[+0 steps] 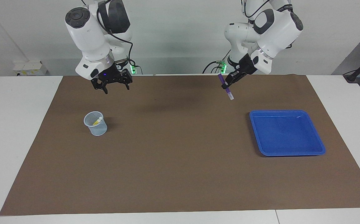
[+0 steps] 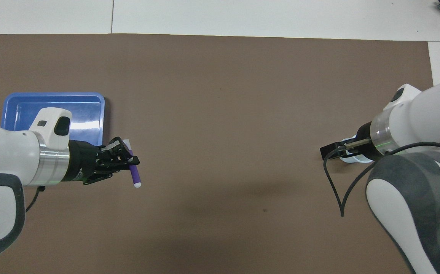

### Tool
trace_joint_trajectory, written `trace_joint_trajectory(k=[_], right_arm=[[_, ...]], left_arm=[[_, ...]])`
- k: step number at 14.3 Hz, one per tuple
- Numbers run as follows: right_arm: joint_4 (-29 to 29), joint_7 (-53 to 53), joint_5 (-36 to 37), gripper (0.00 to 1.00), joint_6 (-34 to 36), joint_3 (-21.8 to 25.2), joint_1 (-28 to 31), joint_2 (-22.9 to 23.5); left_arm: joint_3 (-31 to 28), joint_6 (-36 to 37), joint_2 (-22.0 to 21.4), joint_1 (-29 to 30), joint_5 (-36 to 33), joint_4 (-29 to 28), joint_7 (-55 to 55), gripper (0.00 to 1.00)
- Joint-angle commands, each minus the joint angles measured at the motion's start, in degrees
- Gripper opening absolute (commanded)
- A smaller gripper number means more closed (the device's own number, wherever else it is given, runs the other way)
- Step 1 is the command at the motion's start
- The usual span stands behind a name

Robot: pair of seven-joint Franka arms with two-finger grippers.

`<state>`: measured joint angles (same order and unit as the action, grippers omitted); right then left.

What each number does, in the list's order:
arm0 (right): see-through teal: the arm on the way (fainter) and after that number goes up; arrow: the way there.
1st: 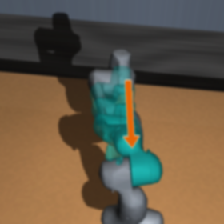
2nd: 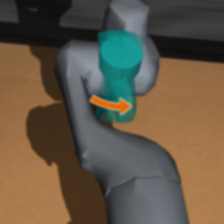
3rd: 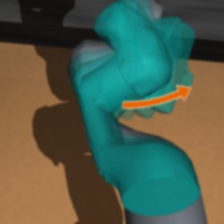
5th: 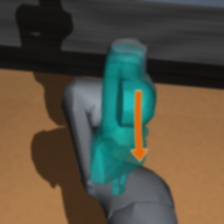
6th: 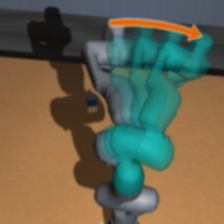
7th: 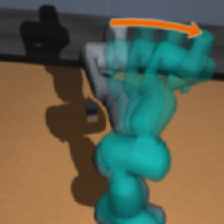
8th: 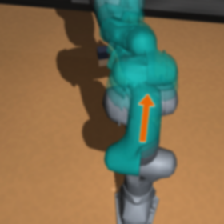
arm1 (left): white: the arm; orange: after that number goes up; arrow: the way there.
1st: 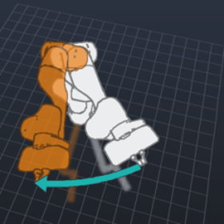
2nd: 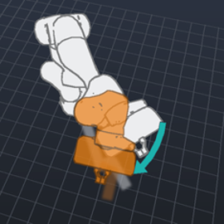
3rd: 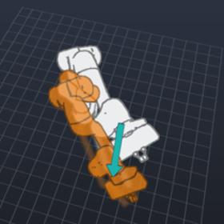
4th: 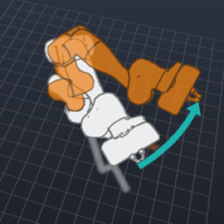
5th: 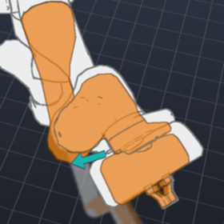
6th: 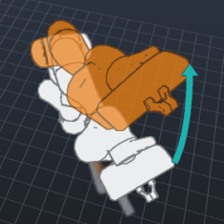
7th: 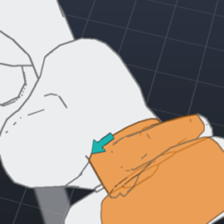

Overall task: Right arm passes pens to left for tray arrangement
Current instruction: 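Move the purple pen over the tray while the right gripper withdraws, then lower the purple pen into the tray with the left gripper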

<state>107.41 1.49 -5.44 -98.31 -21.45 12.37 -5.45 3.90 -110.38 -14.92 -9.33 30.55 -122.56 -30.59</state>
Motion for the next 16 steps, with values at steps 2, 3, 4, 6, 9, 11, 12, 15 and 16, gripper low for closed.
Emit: trace_joint_trajectory(k=[2,3,4,6,9,11,12,15,16], right_arm=[[0.35,4.48,3.05,1.00,-0.03,-0.79,2.22,-0.79],[0.52,5.18,4.02,1.00,-1.43,-0.79,2.22,-0.79],[1.04,5.80,4.64,1.00,-2.40,-0.79,2.22,-0.88],[1.05,8.95,5.17,1.00,-1.28,-0.70,2.83,-1.05],[1.14,11.42,5.79,1.00,-1.44,-0.79,2.84,-1.05],[1.05,12.74,5.88,1.00,-2.32,-0.88,2.83,-1.05],[1.83,13.36,5.97,1.00,-4.58,-0.88,2.92,-1.05],[6.39,14.15,5.97,1.00,-12.32,-0.88,4.76,-0.79],[7.71,14.24,5.97,1.00,-14.34,-0.79,4.86,-0.62]], left_arm=[[0.41,4.39,-0.20,4.93,-7.76,1.18,12.02,0.00],[0.41,4.39,-0.11,5.54,-9.70,1.18,14.74,0.00],[0.41,4.30,0.07,6.42,-11.28,1.18,17.64,0.00],[0.41,3.60,1.11,7.65,-14.79,1.18,23.36,0.00],[0.41,2.72,4.19,9.75,-19.02,2.14,30.22,0.00],[0.41,1.58,6.38,10.38,-21.30,2.67,33.30,0.00],[0.41,0.71,7.35,10.38,-22.01,2.67,33.66,0.00],[0.41,-2.28,9.90,10.73,-23.42,2.67,33.84,0.00],[0.41,-3.42,11.04,10.82,-23.77,2.67,33.93,0.00]])
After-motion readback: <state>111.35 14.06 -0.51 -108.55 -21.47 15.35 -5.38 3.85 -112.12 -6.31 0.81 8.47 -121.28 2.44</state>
